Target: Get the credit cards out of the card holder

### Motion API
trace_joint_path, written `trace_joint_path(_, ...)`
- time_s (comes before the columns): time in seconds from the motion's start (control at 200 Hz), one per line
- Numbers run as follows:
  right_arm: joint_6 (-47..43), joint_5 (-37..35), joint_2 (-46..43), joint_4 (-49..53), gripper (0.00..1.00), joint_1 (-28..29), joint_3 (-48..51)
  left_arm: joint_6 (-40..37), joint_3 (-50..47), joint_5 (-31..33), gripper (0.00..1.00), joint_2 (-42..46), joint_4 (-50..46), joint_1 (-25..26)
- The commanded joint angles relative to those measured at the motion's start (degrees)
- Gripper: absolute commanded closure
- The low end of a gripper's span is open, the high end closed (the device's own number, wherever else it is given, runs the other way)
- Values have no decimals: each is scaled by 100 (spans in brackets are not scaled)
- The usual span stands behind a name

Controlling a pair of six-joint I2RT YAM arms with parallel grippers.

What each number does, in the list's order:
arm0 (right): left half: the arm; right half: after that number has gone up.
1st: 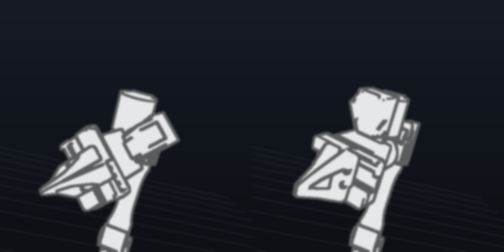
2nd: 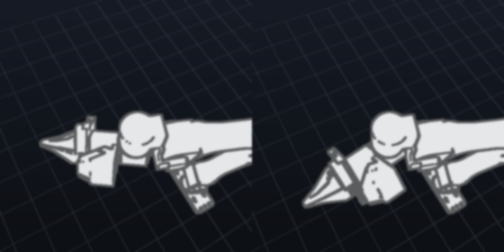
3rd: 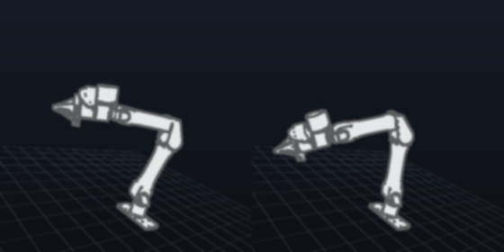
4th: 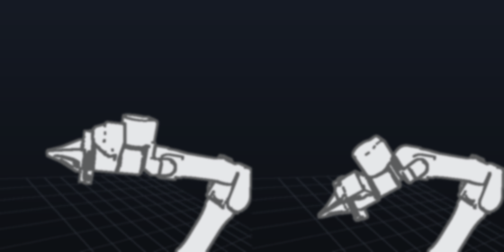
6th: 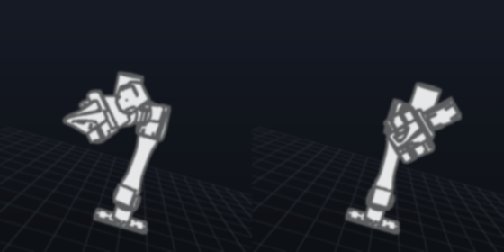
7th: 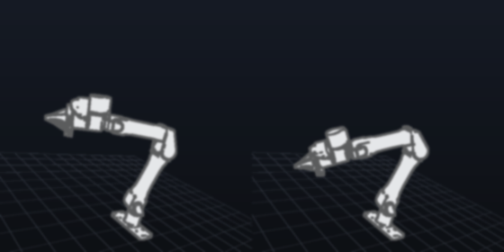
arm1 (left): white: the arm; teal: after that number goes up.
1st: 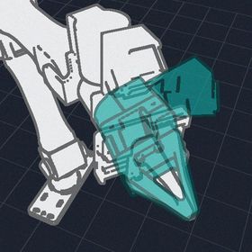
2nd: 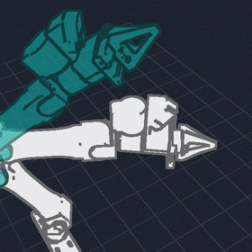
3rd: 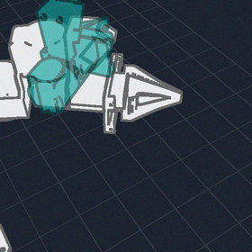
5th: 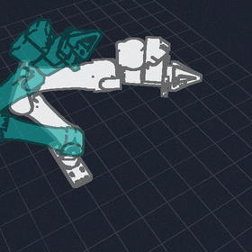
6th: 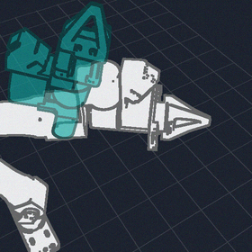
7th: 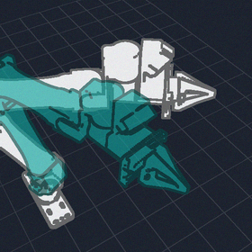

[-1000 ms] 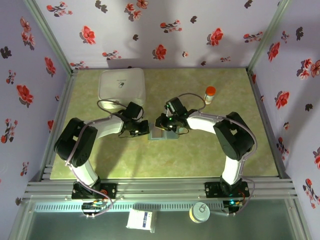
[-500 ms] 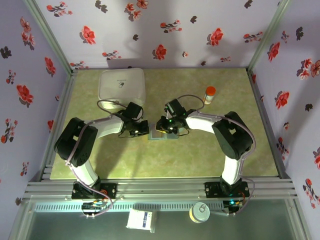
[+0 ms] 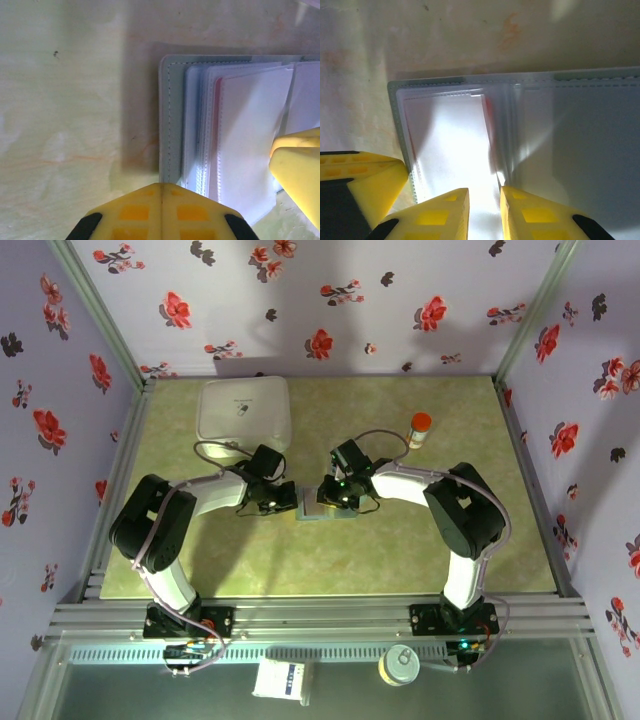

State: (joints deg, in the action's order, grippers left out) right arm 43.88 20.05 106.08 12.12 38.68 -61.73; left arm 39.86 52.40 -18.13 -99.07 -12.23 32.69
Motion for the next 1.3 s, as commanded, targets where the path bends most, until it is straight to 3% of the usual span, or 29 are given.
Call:
trace_joint_path(0.0, -168, -233, -61, 294, 75, 44, -142, -167, -43, -56, 100, -78, -121, -50)
trace_joint_path(0.45, -204, -229, -9, 328, 76, 44, -153, 78, -58, -239, 99, 266, 124, -78)
trace_joint_path(0.9, -213, -229, -26, 291, 76, 44, -85, 1031, -406, -894, 80, 254, 1419, -71)
trace_joint_path(1.3, -213, -186, -52, 290, 76, 44, -60, 1153, -414, -1012, 75, 5, 1598, -69)
